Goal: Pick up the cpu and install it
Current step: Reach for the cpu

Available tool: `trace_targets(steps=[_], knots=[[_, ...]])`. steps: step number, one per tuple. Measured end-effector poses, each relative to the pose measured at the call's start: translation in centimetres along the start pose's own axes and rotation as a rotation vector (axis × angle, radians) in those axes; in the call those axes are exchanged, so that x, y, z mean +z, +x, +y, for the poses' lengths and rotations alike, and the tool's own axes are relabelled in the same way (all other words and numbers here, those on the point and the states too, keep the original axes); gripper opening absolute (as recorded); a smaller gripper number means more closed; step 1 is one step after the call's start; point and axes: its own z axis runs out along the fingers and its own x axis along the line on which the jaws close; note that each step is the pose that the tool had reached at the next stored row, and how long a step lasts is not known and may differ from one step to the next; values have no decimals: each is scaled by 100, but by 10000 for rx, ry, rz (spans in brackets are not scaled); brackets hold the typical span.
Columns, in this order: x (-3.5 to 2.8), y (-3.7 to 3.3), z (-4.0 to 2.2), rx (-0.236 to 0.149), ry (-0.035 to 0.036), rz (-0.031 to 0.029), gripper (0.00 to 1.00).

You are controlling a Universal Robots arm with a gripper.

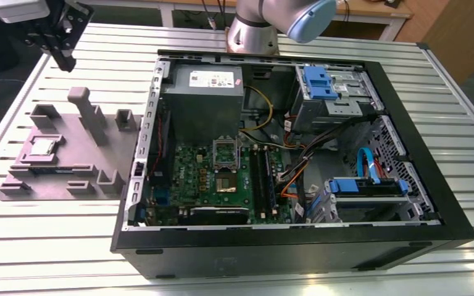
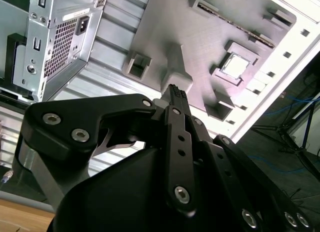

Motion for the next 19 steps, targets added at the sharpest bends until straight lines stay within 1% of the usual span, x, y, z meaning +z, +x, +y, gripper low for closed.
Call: trace_targets(steps=[10,14,17,19], knots=[[15,61,-5,0,-1,-1,10],[23,108,-10,0,0,2,10],[31,136,-25,-1,2,18,10],[33,149,-49,0,2,27,10]])
